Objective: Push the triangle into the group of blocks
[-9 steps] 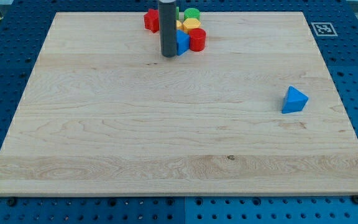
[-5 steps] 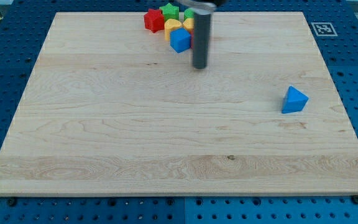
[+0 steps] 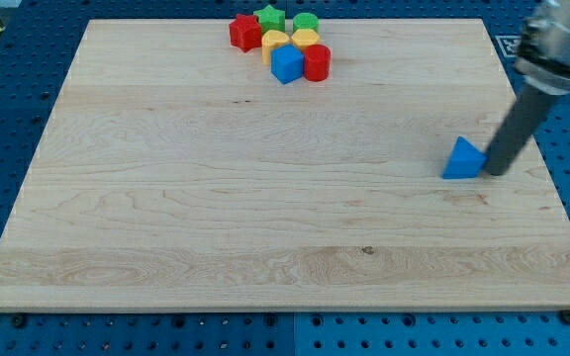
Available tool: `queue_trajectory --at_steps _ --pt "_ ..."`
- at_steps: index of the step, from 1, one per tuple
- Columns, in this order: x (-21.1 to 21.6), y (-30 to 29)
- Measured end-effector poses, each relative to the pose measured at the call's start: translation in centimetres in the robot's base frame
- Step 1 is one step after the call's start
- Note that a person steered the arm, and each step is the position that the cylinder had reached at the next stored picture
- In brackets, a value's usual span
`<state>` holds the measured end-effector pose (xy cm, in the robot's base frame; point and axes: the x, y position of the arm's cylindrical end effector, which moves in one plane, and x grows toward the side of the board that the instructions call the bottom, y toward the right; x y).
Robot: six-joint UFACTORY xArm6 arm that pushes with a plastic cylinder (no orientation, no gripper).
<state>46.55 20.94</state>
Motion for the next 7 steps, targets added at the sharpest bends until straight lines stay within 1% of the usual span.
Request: queue_trajectory --at_steps 1,2,3,4,5,6,7 --pt "-1.0 -7.2" --pt "-1.6 -11.0" --pt "-1.6 -8.0" --pt "0.9 -4.1" --pt "3.7 -4.3" --pt "2.8 -8.0" --pt "-1.8 -12.2"
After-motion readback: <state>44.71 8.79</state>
